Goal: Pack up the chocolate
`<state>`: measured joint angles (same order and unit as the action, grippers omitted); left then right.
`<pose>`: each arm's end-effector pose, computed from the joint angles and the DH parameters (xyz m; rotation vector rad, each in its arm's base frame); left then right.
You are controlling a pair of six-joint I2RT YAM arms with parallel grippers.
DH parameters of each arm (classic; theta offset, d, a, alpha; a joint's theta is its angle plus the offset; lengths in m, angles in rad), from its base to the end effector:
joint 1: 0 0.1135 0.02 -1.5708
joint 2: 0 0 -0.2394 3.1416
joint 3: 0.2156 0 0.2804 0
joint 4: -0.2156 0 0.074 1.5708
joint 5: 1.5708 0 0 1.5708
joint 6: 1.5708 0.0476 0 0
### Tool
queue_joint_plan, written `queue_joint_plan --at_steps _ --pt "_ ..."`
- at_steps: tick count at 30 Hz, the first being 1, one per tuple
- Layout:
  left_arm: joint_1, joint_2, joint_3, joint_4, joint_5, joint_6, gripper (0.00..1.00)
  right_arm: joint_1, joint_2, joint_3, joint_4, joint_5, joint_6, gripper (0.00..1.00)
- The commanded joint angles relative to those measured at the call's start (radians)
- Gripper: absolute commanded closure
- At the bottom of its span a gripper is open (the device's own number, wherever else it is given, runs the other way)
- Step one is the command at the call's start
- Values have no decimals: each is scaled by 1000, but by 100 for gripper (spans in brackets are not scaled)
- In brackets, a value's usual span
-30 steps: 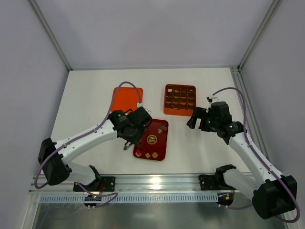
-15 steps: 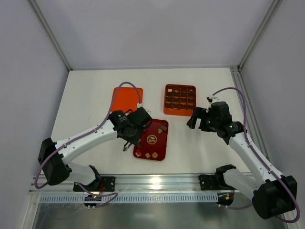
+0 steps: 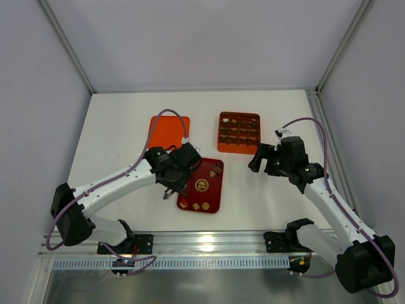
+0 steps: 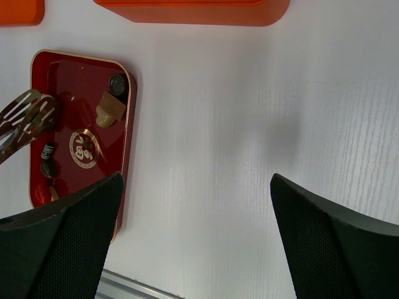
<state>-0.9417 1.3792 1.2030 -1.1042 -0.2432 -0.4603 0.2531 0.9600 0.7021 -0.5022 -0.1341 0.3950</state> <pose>0.1793 -0.2269 0.2444 0.6111 2.6967 -0.0026 0.2411 0.0689 0.2143 0.1000 2.3701 0.4749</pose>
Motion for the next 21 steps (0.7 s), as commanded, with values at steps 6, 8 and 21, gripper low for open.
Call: queue_joint_plan --at_steps 6,8,21 --pt "-8 14 3 -9 -16 6 63 -2 -24 -9 24 7 2 0" --pt "-8 20 4 -2 -16 9 64 -2 -23 -10 25 8 2 0" --pt "-9 38 32 -3 -30 22 75 -2 -23 -13 24 18 -2 0"
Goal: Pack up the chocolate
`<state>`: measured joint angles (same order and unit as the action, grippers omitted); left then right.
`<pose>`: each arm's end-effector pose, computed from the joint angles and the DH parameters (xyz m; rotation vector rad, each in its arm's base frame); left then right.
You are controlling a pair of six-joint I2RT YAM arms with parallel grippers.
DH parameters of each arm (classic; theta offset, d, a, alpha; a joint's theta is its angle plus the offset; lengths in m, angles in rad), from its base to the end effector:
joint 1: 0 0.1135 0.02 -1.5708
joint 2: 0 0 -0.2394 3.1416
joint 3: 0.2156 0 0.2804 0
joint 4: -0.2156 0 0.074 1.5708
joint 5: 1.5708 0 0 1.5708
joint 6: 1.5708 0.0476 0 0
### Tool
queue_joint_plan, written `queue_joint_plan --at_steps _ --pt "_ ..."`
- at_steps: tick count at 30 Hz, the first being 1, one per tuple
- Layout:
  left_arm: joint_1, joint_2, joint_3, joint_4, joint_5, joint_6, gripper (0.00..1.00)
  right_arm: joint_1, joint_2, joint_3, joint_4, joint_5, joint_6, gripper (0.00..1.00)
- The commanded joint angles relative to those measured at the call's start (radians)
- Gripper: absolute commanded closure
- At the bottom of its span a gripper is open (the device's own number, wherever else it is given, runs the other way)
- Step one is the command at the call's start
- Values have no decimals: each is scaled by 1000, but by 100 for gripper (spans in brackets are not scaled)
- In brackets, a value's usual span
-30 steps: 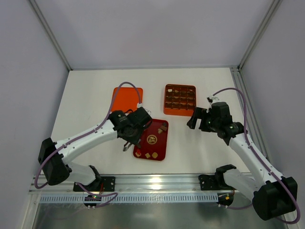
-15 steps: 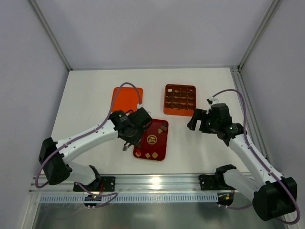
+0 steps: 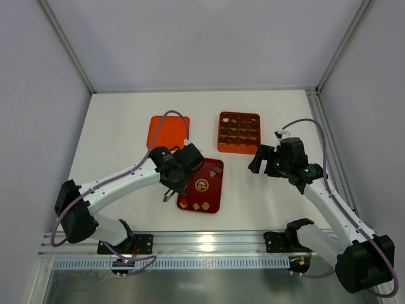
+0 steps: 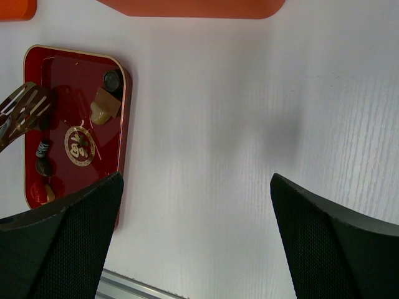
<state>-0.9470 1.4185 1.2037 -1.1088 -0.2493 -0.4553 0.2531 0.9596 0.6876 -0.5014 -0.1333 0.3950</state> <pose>0.1810 -0.2313 0.2339 0.6376 2.7196 0.0436 0.2398 0.0685 0.2091 0.1022 2.3833 0.4707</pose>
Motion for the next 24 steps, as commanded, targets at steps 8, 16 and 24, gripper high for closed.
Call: queue_joint_plan --at_steps 8,16,24 --pt "-4 -16 56 1 -39 21 80 -2 -24 7 18 21 -4 0" --pt "-4 -26 68 0 -39 23 82 -2 -27 10 15 23 -5 0" --pt "-3 -30 97 -2 -36 29 83 -2 -28 16 8 32 -8 0"
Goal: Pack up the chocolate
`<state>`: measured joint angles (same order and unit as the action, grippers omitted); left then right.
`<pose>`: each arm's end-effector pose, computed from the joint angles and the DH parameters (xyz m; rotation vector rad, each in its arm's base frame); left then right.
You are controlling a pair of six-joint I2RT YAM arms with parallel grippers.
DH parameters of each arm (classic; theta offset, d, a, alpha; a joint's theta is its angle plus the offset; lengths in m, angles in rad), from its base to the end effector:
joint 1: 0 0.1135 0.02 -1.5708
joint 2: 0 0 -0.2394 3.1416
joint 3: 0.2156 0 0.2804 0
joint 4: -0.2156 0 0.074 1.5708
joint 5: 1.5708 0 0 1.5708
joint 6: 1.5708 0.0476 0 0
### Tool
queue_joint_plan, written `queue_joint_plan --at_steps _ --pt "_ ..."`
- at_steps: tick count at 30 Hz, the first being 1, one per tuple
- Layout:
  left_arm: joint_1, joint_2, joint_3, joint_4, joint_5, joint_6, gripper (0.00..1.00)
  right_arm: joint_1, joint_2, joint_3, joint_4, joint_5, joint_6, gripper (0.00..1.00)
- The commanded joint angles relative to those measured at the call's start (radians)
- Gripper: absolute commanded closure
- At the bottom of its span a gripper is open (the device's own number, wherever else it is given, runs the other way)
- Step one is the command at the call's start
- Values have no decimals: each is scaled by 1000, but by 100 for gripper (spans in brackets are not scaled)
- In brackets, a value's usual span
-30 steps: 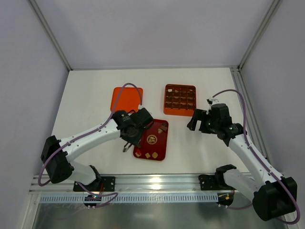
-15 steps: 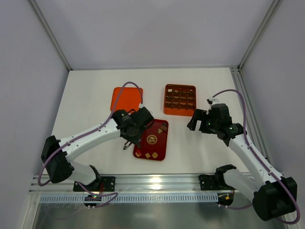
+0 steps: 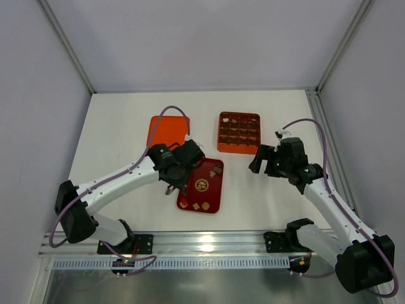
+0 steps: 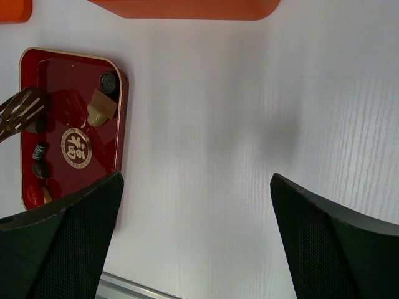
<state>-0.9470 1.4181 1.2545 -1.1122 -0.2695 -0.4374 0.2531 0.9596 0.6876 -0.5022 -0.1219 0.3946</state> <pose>0.1846 -0.2348 0.2500 0.6383 2.6698 0.0262 0.2399 0.0680 0.2090 0.1075 2.3824 0.4572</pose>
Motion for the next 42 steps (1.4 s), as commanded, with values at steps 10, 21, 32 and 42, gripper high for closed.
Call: queue_joint_plan --at_steps 10,21,32,42 --pt "-1 -22 75 -6 -22 19 85 -2 -27 30 1 33 -23 0" --pt "19 -2 144 -23 -16 32 86 -2 -19 58 -21 50 -46 0" --pt "83 96 319 29 69 86 86 -3 -36 130 -65 61 -57 0" --pt "131 367 585 166 84 158 86 -23 -28 159 -71 59 -56 0"
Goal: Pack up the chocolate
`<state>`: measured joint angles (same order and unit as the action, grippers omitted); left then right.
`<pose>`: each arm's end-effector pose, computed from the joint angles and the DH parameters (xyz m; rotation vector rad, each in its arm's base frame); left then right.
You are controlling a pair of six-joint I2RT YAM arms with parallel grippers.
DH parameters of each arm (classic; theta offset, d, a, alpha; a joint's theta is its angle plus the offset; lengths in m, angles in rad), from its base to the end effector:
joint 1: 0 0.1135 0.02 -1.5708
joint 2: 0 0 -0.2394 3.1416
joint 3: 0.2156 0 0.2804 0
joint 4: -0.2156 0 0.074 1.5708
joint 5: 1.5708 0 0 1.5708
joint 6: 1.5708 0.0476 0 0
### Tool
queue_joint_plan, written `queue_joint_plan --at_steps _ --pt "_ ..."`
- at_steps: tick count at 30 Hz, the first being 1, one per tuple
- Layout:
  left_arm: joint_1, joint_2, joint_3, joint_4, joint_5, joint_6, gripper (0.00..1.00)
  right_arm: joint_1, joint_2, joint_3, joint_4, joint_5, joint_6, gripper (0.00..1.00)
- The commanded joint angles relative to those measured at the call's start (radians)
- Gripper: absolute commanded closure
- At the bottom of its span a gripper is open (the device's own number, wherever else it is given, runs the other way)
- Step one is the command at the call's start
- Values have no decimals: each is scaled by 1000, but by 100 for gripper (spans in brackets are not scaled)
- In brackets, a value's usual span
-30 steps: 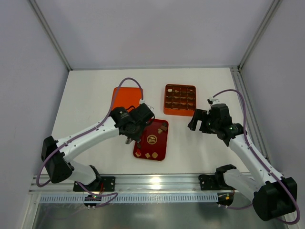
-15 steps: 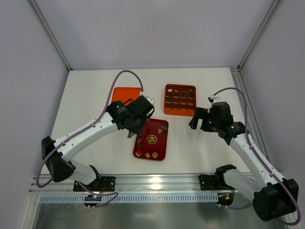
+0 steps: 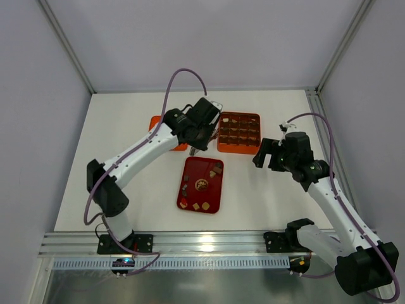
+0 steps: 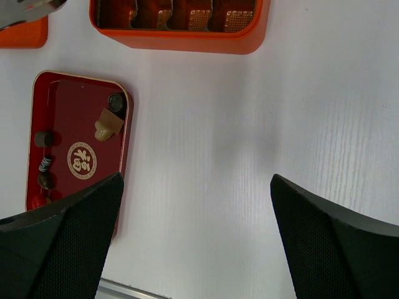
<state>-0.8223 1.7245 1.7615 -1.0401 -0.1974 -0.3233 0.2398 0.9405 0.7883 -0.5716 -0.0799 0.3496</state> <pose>0.2743 -0.2816 0.3184 0.5592 2.4935 -0.1913 0.2417 0.0630 0.2442 0.0857 2.3223 0.3931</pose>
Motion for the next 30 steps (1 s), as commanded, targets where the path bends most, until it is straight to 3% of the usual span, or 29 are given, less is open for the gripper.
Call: queue_joint_plan --at_steps 1,12,30 --pt "11 81 101 106 13 47 86 -17 -8 58 -2 19 -9 0" --pt "17 335 377 204 50 58 86 -53 -12 66 -17 12 -9 0" --pt "17 420 378 288 136 35 85 -63 -28 48 -10 -9 -6 0"
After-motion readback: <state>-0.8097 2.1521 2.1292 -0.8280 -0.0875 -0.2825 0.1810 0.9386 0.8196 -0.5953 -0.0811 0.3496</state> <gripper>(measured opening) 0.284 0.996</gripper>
